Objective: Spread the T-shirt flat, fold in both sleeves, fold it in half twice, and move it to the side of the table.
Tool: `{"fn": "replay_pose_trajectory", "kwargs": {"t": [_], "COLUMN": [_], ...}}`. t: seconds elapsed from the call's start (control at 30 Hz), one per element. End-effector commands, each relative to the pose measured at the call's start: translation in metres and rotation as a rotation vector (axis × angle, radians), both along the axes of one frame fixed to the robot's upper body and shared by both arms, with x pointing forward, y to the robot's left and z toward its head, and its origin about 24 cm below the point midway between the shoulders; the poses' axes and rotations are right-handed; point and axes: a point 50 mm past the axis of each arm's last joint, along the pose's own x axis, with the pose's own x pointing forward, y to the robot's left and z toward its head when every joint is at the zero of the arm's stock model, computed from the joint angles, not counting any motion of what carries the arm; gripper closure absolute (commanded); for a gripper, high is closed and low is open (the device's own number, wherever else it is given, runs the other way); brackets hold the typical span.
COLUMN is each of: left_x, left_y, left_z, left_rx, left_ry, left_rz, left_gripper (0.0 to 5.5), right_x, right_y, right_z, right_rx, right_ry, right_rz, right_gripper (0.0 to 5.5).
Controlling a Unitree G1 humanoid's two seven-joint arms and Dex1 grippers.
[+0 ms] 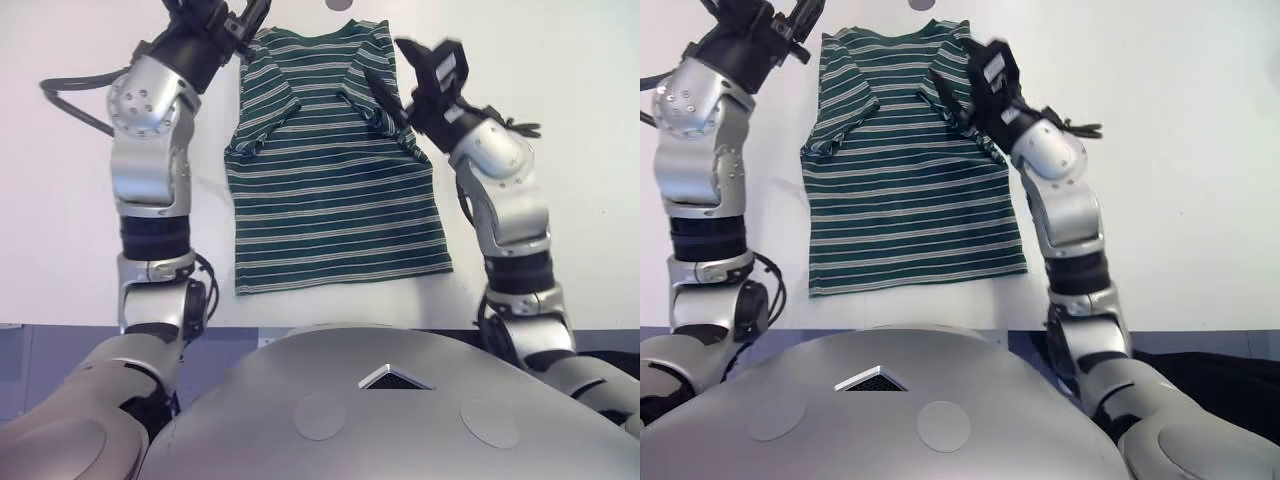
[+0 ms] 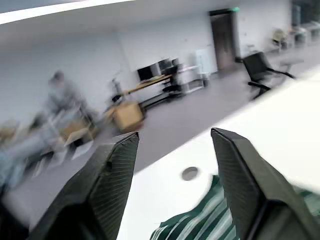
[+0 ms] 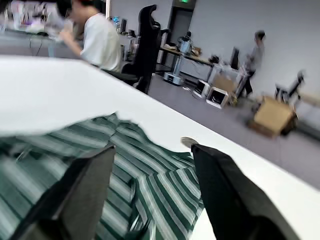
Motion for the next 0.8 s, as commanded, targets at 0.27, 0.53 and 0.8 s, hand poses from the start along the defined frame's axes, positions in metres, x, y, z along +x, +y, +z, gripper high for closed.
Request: {"fn": "replay_pose_trajectory", "kwargs": {"t": [0.27, 0.53, 0.8], "left_x": [-0.161, -0.189, -0.211], "left_y": [0.093, 0.111, 0.064], "left_z": [-0.067, -0.101, -0.122], "left_rx": [0.826, 0.990, 0.926], "left_ry": [-0.106, -0.010, -0.039], "left_rz": [-0.683, -0.744, -0.812], "left_gripper": [1.66, 1.66, 1.66], "right_x": [-0.138, -0.170, -0.136], "right_y": [-0.177, -0.198, -0.168], "right_z": [-0.018, -0.042, -0.043], "right_rx": [-0.812, -0.831, -0.772], "right_ry": [-0.242, -0.166, -0.319], "right_rz": [0.431, 0.377, 0.354], "right_gripper": [1.52, 1.52, 1.52]}}
